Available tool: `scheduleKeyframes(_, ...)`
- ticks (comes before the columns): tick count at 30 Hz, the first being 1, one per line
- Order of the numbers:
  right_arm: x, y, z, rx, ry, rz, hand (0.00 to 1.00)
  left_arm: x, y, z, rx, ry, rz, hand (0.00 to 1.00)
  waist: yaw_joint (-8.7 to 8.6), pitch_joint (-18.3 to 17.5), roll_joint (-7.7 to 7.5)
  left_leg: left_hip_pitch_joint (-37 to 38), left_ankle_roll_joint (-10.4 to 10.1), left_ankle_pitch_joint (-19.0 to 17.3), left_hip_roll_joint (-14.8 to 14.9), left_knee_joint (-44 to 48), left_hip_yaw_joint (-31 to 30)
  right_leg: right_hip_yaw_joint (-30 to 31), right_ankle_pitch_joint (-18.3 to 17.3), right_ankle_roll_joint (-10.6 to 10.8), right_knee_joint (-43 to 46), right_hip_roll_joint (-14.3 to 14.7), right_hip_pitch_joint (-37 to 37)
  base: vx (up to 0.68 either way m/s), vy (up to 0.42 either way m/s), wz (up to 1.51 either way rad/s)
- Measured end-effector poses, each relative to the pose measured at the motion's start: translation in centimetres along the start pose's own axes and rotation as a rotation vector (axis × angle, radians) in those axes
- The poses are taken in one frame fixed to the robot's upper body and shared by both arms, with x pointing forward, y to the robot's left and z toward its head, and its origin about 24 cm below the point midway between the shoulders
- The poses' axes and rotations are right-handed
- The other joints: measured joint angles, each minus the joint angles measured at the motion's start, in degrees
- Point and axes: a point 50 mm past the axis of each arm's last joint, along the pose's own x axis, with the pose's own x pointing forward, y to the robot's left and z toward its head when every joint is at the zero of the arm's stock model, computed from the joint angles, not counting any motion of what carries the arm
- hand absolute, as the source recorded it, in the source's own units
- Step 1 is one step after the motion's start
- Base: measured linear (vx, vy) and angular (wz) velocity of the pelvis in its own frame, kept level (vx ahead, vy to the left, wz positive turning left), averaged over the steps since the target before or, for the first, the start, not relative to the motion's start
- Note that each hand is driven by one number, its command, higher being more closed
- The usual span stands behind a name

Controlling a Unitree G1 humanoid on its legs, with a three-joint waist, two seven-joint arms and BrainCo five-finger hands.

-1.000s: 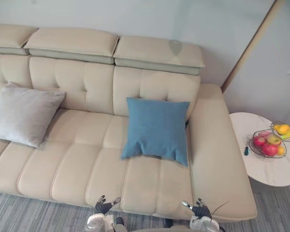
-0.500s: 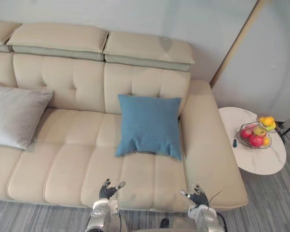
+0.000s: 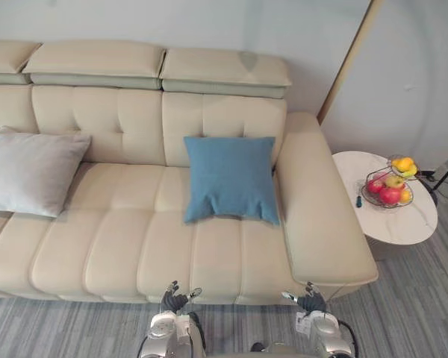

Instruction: Pick up cushions and gather them together orderly.

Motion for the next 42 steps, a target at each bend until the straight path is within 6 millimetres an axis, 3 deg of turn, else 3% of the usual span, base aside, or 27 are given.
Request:
scheduleKeyframes(3,-0.6,0.6,-1.9,0.018,0.066,0.013,0.00,-0.1,1.1,-0.7,0.016,0.022,0.025,0.00,-0.34,-1.3,-1.47,1.7,0.1,0.9,-3.4,-4.4,0.6,0.8,2.1,2.0,-2.8,-2.0,0.7,-0.05,0.165,0.04)
scheduleKeyframes(5,-1.0,0.5,-3.5,0.038,0.130,0.013,0.00,-0.4,1.9,-1.7,0.030,0.055,0.042,0.00,-1.30,-2.9,-2.46,4.4,-0.2,1.5,-6.7,-11.1,0.1,1.7,4.1,2.1,-8.7,-2.9,3.6,0.01,0.095,0.24)
scheduleKeyframes(10,-1.1,-0.6,-4.5,0.092,0.177,-0.030,0.00,-0.6,2.5,-2.7,0.053,0.099,0.052,0.00,-2.39,-3.7,-2.14,7.3,0.3,4.2,-9.8,-17.3,-1.8,3.4,6.1,1.2,-13.4,-3.0,5.9,0.08,0.050,0.24)
scheduleKeyframes(17,-1.1,-0.9,-4.9,0.119,0.204,-0.046,0.00,-1.3,3.9,-4.6,0.014,0.177,0.101,0.00,-2.42,-4.4,-1.92,10.4,2.7,7.4,-9.8,-19.2,-2.6,4.5,6.6,2.3,-16.6,-1.6,9.0,0.14,-0.024,-0.13)
scheduleKeyframes(25,-1.0,-1.0,-5.2,0.114,0.228,-0.046,0.00,-1.2,4.1,-4.7,0.027,0.186,0.092,0.00,-2.55,-4.1,-2.27,13.0,2.7,7.5,-9.7,-20.8,-3.7,4.4,6.4,1.9,-18.2,-0.8,11.3,0.07,-0.038,-0.03)
scheduleKeyframes(26,-0.5,-1.7,-4.2,0.034,0.201,-0.041,0.00,-1.1,4.8,-4.5,0.044,0.187,0.104,0.00,-3.08,-2.4,-2.51,16.7,2.4,11.1,-10.6,-28.5,-5.2,4.8,6.2,2.3,-18.1,-1.1,11.1,0.00,0.000,0.00)
scheduleKeyframes(32,-0.5,-1.7,-4.3,0.034,0.202,-0.041,0.00,-1.0,4.8,-4.5,0.045,0.186,0.104,0.00,-3.20,-2.5,-2.48,16.7,2.4,11.1,-10.6,-28.5,-5.1,4.9,6.2,2.3,-18.1,-1.1,11.1,0.00,0.000,0.00)
scheduleKeyframes(39,-1.3,-2.2,-5.9,0.041,0.247,-0.039,0.00,-1.1,4.7,-4.6,0.046,0.190,0.102,0.00,-3.78,-2.2,-1.90,19.3,2.3,12.0,-10.2,-31.4,-3.3,6.2,6.2,2.3,-18.0,-0.8,11.6,0.00,-0.005,-0.10)
scheduleKeyframes(42,-1.5,-2.5,-6.2,0.083,0.258,-0.048,0.00,-1.2,4.4,-4.8,0.058,0.195,0.094,0.00,-5.34,-1.7,-1.17,20.4,2.2,12.3,-9.7,-32.5,-1.4,7.3,6.1,2.3,-17.5,-0.7,11.4,-0.02,-0.018,-0.25)
